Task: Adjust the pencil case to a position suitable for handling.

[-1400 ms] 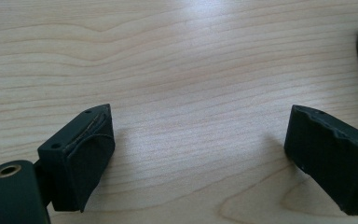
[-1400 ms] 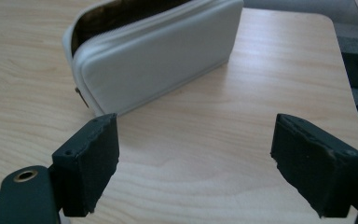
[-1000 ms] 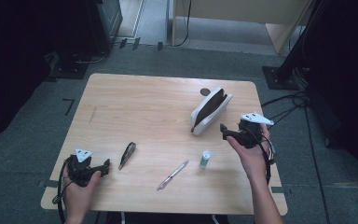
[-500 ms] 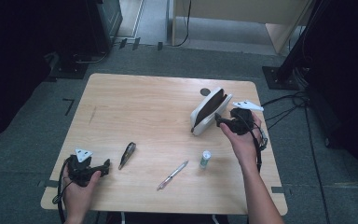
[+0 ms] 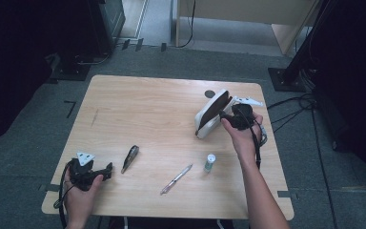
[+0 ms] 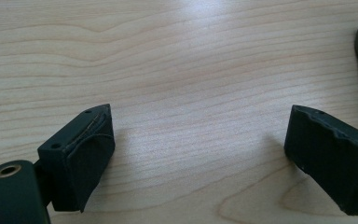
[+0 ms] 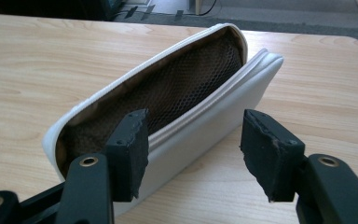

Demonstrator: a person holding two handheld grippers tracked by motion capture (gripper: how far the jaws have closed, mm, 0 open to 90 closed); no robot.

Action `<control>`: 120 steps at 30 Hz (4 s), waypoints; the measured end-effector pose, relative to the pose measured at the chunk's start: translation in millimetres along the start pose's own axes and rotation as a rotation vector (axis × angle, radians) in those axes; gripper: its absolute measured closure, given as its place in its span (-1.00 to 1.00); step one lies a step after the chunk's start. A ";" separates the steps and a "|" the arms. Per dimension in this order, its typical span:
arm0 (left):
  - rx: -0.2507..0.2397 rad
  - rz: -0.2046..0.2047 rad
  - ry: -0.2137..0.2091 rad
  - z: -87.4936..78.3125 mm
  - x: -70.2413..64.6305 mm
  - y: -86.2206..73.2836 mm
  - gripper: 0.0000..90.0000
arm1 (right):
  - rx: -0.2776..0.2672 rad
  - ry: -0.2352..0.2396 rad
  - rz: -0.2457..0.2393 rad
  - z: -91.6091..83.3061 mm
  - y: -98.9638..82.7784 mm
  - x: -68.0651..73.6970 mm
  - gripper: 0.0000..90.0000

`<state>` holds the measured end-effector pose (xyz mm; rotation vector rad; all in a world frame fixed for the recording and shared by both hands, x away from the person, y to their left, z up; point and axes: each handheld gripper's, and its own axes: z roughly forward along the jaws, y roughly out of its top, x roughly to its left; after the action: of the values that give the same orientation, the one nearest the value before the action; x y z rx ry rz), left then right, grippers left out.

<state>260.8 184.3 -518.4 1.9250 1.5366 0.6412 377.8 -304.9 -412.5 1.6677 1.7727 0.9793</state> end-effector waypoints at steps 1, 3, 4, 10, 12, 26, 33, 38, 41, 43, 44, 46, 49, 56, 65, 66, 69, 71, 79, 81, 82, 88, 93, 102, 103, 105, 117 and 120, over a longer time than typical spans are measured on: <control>0.000 0.000 0.000 0.0 0.0 0.0 -0.81 | 0.003 0.003 0.013 3.4 1.8 0.2 -0.04; 0.000 0.000 0.000 0.0 0.0 0.0 -0.81 | 0.013 -0.002 0.021 6.9 3.2 1.4 -0.03; 0.000 0.000 0.000 0.0 0.0 0.0 -0.81 | 0.013 -0.002 0.021 6.9 3.2 1.4 -0.03; 0.000 0.000 0.000 0.0 0.0 0.0 -0.81 | 0.056 -0.020 0.041 21.7 4.9 4.3 0.02; 0.000 0.000 0.000 0.0 0.0 0.0 -0.81 | 0.066 -0.031 0.044 25.3 5.5 5.5 0.04; 0.001 0.002 -0.002 -0.1 0.0 0.0 -0.81 | 0.096 -0.070 0.077 44.0 7.9 13.4 0.13; 0.001 0.002 -0.002 -0.1 0.0 0.0 -0.81 | 0.095 -0.096 0.083 46.5 8.6 13.3 0.30; 0.001 0.002 -0.002 -0.1 0.0 0.0 -0.81 | 0.091 -0.102 0.098 49.1 9.4 12.6 0.43; 0.001 0.002 -0.002 -0.1 0.0 0.0 -0.81 | 0.085 -0.110 0.104 51.3 10.4 10.2 0.60; 0.001 0.002 -0.002 -0.1 0.0 0.0 -0.81 | 0.083 -0.112 0.112 51.9 10.9 9.5 0.68; 0.001 0.003 -0.001 -0.1 0.1 0.0 -0.81 | 0.077 -0.117 0.113 52.8 11.8 7.7 0.85; 0.001 0.002 -0.002 -0.1 0.0 0.0 -0.81 | 0.071 -0.112 0.115 54.2 12.4 6.6 0.91; 0.001 0.002 -0.002 -0.1 0.0 0.0 -0.81 | 0.061 -0.096 0.107 54.6 13.2 7.5 0.93; 0.001 0.002 -0.002 -0.1 0.0 0.0 -0.81 | 0.035 -0.001 0.068 45.6 16.3 28.4 0.93; 0.001 0.003 -0.002 -0.1 0.1 0.0 -0.81 | 0.039 0.133 0.028 34.9 21.8 70.3 0.93; 0.001 0.002 -0.002 -0.1 0.0 0.0 -0.81 | 0.044 0.143 0.016 34.8 22.0 75.8 0.93; 0.001 0.002 -0.002 -0.1 0.0 0.0 -0.81 | 0.056 0.171 -0.007 35.2 20.8 91.7 0.93; 0.001 0.002 -0.002 -0.1 0.0 0.0 -0.81 | 0.068 0.204 -0.017 36.7 17.8 106.9 0.93; 0.002 0.003 -0.002 -0.1 0.1 0.0 -0.81 | 0.094 0.253 -0.029 41.3 11.1 133.3 0.93; 0.001 0.003 -0.002 -0.1 0.1 0.0 -0.81 | 0.104 0.261 -0.033 43.9 9.3 136.8 0.92; 0.001 0.003 -0.002 -0.1 0.1 0.0 -0.81 | 0.114 0.266 -0.033 45.8 7.5 139.4 0.92; 0.001 0.002 -0.002 -0.1 0.0 0.0 -0.81 | 0.131 0.258 -0.045 49.7 2.6 143.5 0.91; 0.001 0.003 -0.003 -0.1 0.0 0.0 -0.81 | 0.136 0.266 -0.042 49.6 1.7 142.4 0.69; 0.001 0.004 -0.003 -0.1 -0.1 0.0 -0.81 | 0.112 0.262 -0.059 38.0 6.4 139.4 0.27; 0.001 0.004 -0.003 -0.1 -0.1 0.0 -0.81 | 0.106 0.260 -0.072 34.0 8.1 139.6 0.21; 0.001 0.004 -0.003 -0.1 -0.1 0.0 -0.81 | 0.101 0.258 -0.082 31.8 9.1 139.8 0.18; 0.001 0.005 -0.004 -0.1 -0.2 0.0 -0.81 | 0.040 0.250 -0.145 -8.3 17.6 124.8 0.07; 0.000 0.005 -0.005 -0.1 -0.2 0.0 -0.81 | 0.017 0.263 -0.154 -28.2 15.2 116.0 0.07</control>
<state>260.7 184.1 -518.4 1.9299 1.5292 0.6378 352.1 -195.0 -370.8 1.4390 2.0496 1.1570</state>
